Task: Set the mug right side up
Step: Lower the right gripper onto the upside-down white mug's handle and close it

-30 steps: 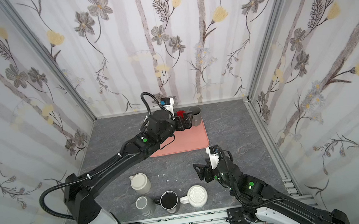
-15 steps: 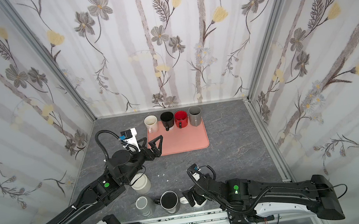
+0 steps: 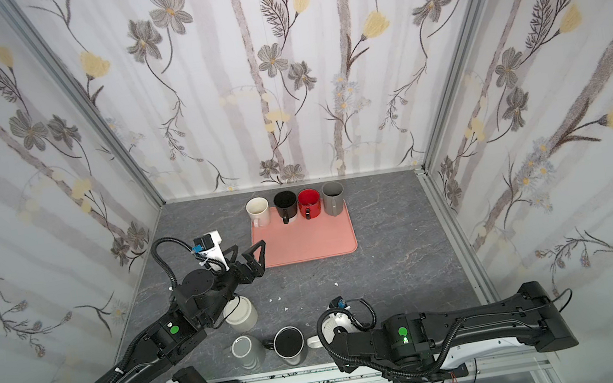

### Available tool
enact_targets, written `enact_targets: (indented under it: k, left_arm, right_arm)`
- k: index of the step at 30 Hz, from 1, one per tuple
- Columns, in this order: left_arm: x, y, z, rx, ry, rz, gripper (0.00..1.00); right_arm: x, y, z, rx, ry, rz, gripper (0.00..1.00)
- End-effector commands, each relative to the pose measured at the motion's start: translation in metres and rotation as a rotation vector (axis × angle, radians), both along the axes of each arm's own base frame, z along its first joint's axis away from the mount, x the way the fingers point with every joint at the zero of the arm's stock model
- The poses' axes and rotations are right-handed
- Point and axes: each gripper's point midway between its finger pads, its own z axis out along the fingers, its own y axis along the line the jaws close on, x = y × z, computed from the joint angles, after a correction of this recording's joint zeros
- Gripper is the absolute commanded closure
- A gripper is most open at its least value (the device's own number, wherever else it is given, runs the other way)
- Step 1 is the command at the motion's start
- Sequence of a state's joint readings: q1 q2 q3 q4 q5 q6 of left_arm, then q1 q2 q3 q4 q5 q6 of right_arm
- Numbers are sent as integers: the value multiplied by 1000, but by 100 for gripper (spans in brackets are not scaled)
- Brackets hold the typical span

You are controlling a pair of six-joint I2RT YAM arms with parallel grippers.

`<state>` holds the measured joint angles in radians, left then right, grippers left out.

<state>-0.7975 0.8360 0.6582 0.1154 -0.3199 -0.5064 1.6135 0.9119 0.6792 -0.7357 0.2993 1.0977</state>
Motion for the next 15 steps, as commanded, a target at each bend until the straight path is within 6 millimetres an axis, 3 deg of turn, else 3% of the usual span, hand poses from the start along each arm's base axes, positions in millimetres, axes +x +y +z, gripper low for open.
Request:
enact_targets:
  k: [1, 3, 8, 15]
  left_arm:
    - [1, 4, 0, -30, 2, 8, 0]
    - [2, 7, -2, -31, 8, 13, 0]
    - [2, 14, -7, -45, 13, 20, 0]
    - [4, 14, -8, -61, 29, 3, 0]
  right_arm:
    - [-21, -5, -9, -21, 85, -20, 56]
    - [-29, -1, -6, -20, 84, 3, 60]
    - [-35, 3, -28, -52, 110, 15, 67]
    - [2, -1, -42, -29, 95, -59, 69]
